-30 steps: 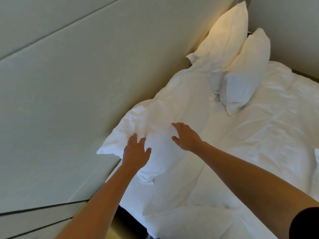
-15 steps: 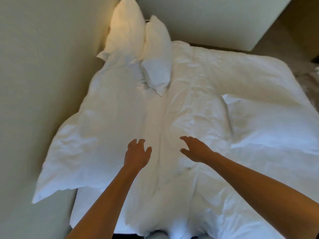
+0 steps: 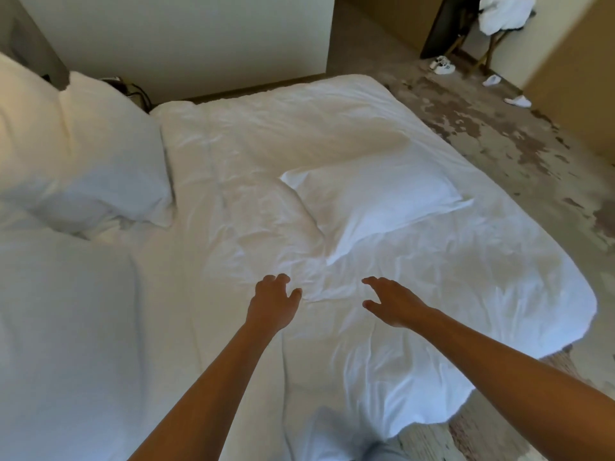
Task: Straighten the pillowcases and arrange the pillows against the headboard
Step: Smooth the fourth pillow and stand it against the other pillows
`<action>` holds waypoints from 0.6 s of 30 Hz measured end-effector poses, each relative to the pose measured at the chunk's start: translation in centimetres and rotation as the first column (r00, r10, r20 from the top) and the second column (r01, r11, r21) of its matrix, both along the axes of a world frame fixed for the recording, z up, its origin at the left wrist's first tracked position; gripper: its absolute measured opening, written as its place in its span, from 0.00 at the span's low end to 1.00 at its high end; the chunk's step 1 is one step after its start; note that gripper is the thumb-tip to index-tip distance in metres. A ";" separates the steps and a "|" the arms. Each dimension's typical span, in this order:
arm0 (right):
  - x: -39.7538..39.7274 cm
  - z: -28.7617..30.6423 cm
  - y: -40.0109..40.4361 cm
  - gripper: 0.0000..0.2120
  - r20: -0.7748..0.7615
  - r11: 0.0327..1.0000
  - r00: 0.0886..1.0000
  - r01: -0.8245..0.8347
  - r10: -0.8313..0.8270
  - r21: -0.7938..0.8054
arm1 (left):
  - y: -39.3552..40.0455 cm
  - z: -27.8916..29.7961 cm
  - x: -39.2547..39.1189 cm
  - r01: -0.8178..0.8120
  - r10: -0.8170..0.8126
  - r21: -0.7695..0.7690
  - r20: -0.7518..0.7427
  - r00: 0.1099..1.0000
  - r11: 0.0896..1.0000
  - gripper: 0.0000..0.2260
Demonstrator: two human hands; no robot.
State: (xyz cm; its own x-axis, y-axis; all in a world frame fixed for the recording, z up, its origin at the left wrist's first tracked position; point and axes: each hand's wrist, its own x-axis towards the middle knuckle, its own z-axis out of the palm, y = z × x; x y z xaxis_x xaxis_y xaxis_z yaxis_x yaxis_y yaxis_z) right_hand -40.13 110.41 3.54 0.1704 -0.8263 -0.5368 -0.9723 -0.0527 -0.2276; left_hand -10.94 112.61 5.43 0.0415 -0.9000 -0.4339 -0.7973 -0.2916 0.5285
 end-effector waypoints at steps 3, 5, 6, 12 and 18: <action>-5.2 -1.9 -4.4 0.30 0.023 1.000 1.000 -0.003 0.003 0.020 | -4.5 -0.6 -5.6 0.013 -0.014 0.022 0.039 0.999 1.000 0.22; -8.1 -3.4 -7.8 0.30 0.041 0.999 0.999 -0.020 0.019 0.031 | -7.6 -1.3 -9.0 0.009 -0.012 0.051 0.071 0.997 0.999 0.23; -9.4 -4.1 -9.6 0.30 0.053 0.999 0.998 -0.036 0.034 0.032 | -9.2 -1.7 -10.7 0.011 -0.017 0.065 0.089 0.996 0.998 0.23; -14.7 -7.9 -20.9 0.30 0.083 0.996 0.993 -0.083 0.080 0.029 | -19.6 -4.2 -17.6 0.029 -0.047 0.106 0.166 0.985 0.994 0.23; -16.4 -11.0 -33.1 0.30 0.107 0.999 0.993 -0.040 0.041 -0.011 | -30.6 -7.7 -19.9 0.050 -0.082 0.148 0.216 0.973 0.988 0.25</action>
State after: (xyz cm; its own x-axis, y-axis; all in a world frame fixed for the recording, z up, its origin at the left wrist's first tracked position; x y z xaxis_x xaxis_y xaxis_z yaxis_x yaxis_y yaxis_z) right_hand -56.54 77.35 -7.42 0.2599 -0.8222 -0.5064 -0.9394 -0.0939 -0.3296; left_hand -30.83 81.96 -2.22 0.0934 -0.8344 -0.5431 -0.9095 -0.2934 0.2944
